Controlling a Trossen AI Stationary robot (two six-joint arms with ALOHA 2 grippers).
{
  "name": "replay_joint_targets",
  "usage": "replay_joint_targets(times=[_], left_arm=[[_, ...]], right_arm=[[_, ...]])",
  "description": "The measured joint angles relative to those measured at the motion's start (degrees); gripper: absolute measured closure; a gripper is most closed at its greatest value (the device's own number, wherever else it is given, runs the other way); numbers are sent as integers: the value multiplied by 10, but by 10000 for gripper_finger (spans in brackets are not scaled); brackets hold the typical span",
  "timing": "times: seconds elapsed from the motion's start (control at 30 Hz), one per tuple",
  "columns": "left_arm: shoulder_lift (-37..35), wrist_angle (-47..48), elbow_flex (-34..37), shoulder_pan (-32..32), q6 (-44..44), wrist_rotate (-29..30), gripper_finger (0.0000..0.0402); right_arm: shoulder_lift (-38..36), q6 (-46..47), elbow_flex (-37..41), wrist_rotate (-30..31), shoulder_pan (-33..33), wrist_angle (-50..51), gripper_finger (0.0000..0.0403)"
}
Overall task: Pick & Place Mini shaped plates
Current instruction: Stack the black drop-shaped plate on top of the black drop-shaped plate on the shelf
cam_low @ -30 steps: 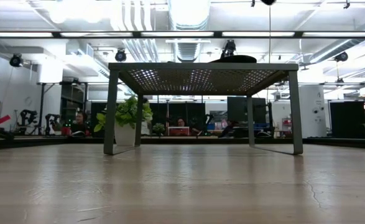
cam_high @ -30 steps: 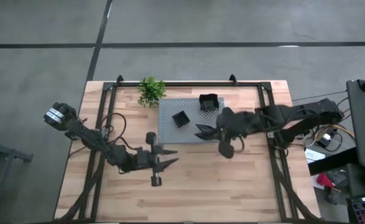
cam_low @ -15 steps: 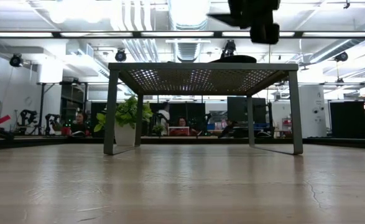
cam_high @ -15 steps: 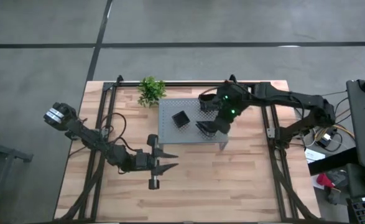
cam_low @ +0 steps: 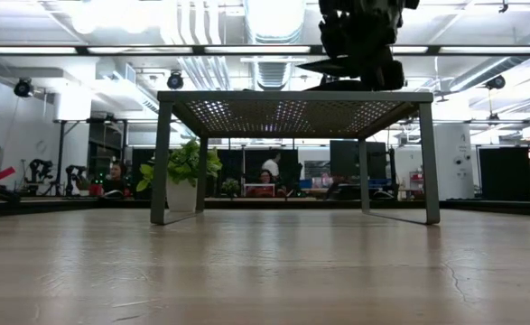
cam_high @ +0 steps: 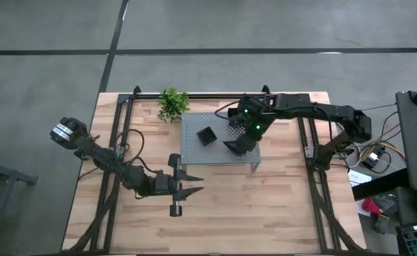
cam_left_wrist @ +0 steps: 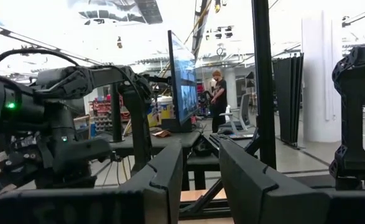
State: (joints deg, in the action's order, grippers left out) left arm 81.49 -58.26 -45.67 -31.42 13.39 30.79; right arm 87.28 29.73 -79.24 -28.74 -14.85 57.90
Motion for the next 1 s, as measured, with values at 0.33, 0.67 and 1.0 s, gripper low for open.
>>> replay_joint_targets(times=[0.33, 0.67, 1.0], left_arm=[[0, 1, 0, 0, -1, 0, 298], [0, 4, 0, 0, -2, 1, 298], [0, 5, 0, -1, -1, 1, 298]], right_arm=[[2, -16, 1, 2, -1, 3, 343], [-1, -13, 1, 22, -1, 7, 260], [-3, -14, 1, 17, -1, 15, 232]])
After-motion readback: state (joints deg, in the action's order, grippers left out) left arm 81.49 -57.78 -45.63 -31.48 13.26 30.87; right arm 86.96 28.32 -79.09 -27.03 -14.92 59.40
